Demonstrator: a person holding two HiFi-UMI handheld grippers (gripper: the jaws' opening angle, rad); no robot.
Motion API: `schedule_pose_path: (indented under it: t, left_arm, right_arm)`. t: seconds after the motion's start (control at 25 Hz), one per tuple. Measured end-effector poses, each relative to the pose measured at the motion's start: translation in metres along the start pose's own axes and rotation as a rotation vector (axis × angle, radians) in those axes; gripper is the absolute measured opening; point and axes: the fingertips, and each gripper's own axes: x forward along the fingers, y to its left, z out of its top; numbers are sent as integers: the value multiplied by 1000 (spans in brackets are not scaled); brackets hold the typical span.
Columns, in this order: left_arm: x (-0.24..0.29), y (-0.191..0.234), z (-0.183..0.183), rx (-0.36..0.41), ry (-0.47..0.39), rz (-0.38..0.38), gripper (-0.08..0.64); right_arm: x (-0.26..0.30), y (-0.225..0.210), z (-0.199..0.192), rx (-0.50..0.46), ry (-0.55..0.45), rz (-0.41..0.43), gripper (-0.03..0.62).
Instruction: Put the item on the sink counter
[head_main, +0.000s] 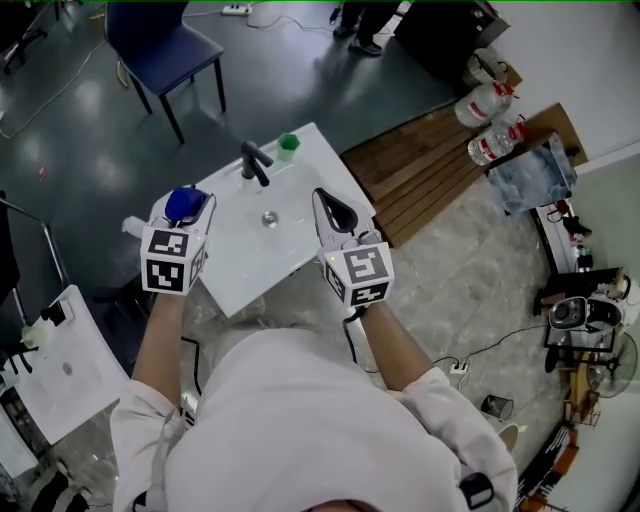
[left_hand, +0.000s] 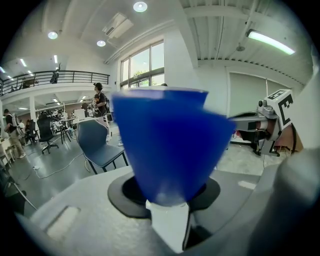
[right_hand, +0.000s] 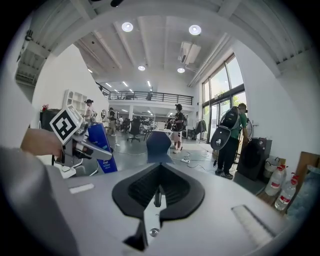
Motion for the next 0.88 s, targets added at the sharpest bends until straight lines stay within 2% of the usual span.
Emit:
schedule_pose_path:
  t: [0.24, 0.52, 0.88]
  left_arm:
    - [19, 17, 2, 2, 3, -1, 152]
    - [43, 26, 1, -11, 30, 30, 153]
    - [93, 39, -23, -52, 89, 67, 153]
  right_arm:
    - [29, -2, 5, -7, 9, 15, 4]
    - [61, -12, -7, -12, 21, 70, 5]
    - [103, -27, -26, -21, 38, 148, 5]
